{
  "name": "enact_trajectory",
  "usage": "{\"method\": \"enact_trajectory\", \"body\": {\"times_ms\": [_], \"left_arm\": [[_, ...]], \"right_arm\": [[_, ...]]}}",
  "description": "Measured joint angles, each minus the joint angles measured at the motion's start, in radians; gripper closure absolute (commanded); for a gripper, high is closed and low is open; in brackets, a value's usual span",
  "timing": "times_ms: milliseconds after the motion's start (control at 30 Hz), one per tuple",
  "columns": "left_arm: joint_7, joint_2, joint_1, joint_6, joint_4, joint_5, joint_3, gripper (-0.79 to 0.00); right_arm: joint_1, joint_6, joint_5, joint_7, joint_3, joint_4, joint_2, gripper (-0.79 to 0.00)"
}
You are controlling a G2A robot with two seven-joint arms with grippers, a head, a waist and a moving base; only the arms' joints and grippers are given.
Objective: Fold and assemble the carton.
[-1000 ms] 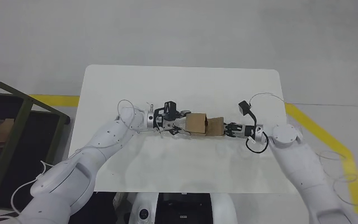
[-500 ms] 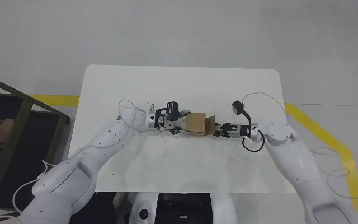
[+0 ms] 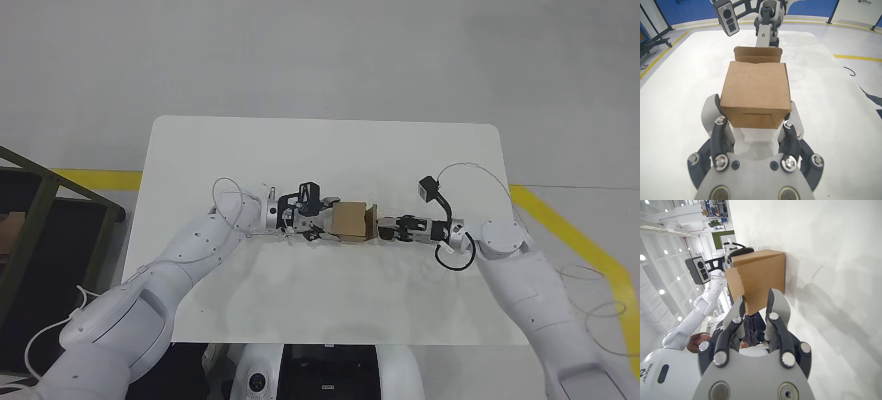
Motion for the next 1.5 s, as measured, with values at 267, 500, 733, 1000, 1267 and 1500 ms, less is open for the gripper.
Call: {"method": "enact_trajectory", "body": {"times_ms": [267, 500, 733, 1000, 1267, 1500], "left_arm": [[0.004, -0.002, -0.003, 0.003, 0.007, 0.005, 0.002, -0.576], [0.004, -0.005, -0.005, 0.002, 0.014, 0.004, 0.002, -0.573], [0.006, -0.006, -0.006, 0.003, 0.019, 0.004, 0.002, -0.566], [0.007, -0.007, -0.007, 0.004, 0.025, 0.006, 0.001, -0.557], [0.01, -0.007, -0.007, 0.004, 0.026, 0.009, 0.0, -0.56], [0.013, -0.006, -0.006, 0.003, 0.024, 0.012, -0.001, -0.56]], "right_arm": [[0.003, -0.002, -0.008, -0.007, -0.007, -0.012, -0.003, -0.197], [0.008, -0.027, 0.033, 0.023, -0.017, -0.009, -0.009, -0.203], [0.024, -0.002, 0.079, 0.066, -0.03, 0.029, -0.017, -0.215], [0.05, -0.023, 0.15, 0.115, -0.046, 0.092, -0.032, -0.139], [0.071, -0.012, 0.124, 0.098, -0.065, 0.126, -0.04, -0.108], [0.08, -0.01, 0.087, 0.073, -0.07, 0.132, -0.042, -0.132]]}}
